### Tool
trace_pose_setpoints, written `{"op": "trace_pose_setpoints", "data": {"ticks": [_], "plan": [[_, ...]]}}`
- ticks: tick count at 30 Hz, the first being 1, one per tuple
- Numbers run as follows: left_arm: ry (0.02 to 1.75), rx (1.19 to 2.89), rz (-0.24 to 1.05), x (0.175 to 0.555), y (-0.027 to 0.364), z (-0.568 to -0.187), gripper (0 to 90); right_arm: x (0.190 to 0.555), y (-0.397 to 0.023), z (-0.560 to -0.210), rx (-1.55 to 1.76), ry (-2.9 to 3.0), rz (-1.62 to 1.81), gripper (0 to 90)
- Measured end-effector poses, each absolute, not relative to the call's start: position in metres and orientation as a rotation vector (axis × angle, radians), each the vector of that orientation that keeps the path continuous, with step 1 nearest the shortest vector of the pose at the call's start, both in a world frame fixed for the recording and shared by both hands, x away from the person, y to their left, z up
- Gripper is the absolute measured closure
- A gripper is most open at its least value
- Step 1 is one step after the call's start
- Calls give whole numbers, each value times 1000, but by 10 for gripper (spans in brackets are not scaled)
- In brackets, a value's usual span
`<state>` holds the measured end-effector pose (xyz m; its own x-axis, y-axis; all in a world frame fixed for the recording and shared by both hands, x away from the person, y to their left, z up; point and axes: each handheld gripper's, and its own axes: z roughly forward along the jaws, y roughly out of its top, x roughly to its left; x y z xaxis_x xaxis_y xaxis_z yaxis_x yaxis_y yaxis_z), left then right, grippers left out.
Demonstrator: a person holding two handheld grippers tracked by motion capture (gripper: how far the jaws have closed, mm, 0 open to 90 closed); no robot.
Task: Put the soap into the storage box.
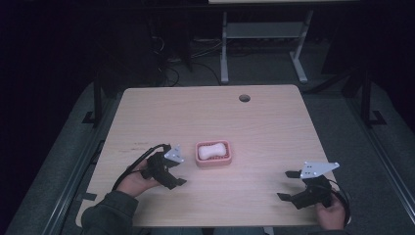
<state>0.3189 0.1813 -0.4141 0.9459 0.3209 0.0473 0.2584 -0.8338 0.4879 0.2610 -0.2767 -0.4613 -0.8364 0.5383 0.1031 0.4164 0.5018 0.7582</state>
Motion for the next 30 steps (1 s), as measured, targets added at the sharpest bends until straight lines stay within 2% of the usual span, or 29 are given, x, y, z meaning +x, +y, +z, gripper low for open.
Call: {"op": "trace_pose_setpoints", "data": {"ticks": [30], "plan": [[468,2599,212,288,213,-431,280,260,-275,-462,832,2600,1241,141]]}}
